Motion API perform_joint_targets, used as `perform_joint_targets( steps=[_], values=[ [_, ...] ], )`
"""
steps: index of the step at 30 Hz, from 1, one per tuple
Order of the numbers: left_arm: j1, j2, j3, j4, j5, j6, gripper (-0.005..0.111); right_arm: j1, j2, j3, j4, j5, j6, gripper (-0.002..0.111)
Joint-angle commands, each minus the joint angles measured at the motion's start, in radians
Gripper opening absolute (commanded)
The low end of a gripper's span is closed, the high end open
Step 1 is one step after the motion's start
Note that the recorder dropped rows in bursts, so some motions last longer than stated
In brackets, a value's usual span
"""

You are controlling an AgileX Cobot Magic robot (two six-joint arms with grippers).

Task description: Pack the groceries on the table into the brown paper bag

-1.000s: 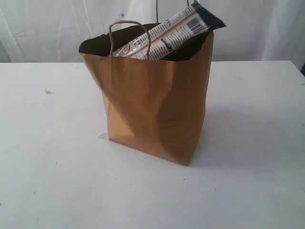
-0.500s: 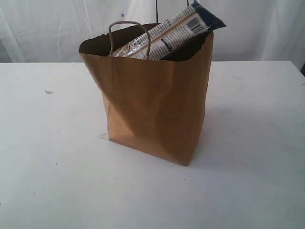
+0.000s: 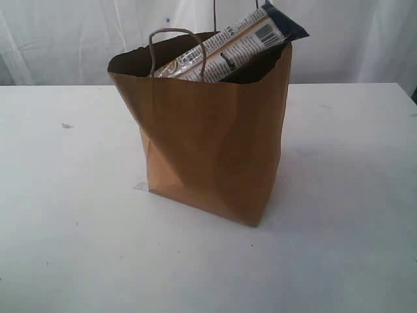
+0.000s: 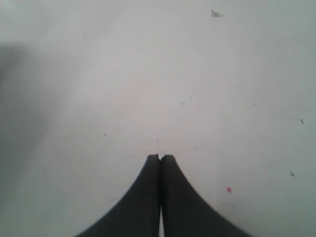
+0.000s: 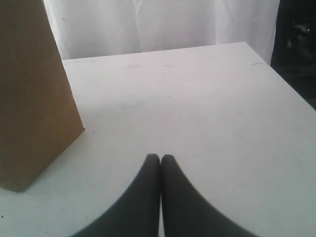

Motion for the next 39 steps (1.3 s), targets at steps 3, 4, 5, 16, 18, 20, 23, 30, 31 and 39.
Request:
perform_joint_targets(
  steps=[3, 4, 5, 16, 18, 20, 23, 30, 31, 39],
  values=[
    [-0.021, -0.005, 0.004, 0.004, 0.009, -0.011, 0.000, -0.003, -0.001, -0.004, 0.004, -0.010, -0.007, 0.000],
    [-0.021, -0.005, 0.004, 0.004, 0.009, -0.011, 0.000, -0.003, -0.001, -0.004, 0.004, -0.010, -0.007, 0.000],
    [-0.021, -0.005, 0.004, 0.004, 0.011, -0.011, 0.000, -0.003, -0.001, -0.004, 0.004, -0.010, -0.007, 0.000],
    [-0.021, -0.005, 0.004, 0.004, 0.011, -0.011, 0.000, -0.003, -0.001, -0.004, 0.002, 0.034, -0.007, 0.000],
    [-0.021, -0.005, 0.004, 0.004, 0.019, -0.004, 0.000, -0.003, -0.001, -0.004, -0.006, 0.038, -0.007, 0.000],
    [-0.021, -0.005, 0.004, 0.006, 0.027, 0.033, 0.000, -0.003, -0.001, -0.004, -0.076, 0.027, -0.007, 0.000],
    [-0.021, -0.005, 0.004, 0.006, 0.028, 0.081, 0.000, -0.003, -0.001, -0.004, -0.389, 0.030, -0.007, 0.000],
    [-0.021, -0.005, 0.004, 0.006, 0.023, 0.080, 0.000, -0.003, -0.001, -0.004, -0.332, 0.037, 0.003, 0.000],
    [-0.021, -0.005, 0.004, 0.006, 0.021, 0.080, 0.000, -0.003, -0.001, -0.004, -0.331, 0.040, 0.003, 0.000],
    [-0.021, -0.005, 0.004, 0.006, 0.019, 0.080, 0.000, -0.003, -0.001, -0.004, -0.336, 0.038, 0.013, 0.000]
  ],
)
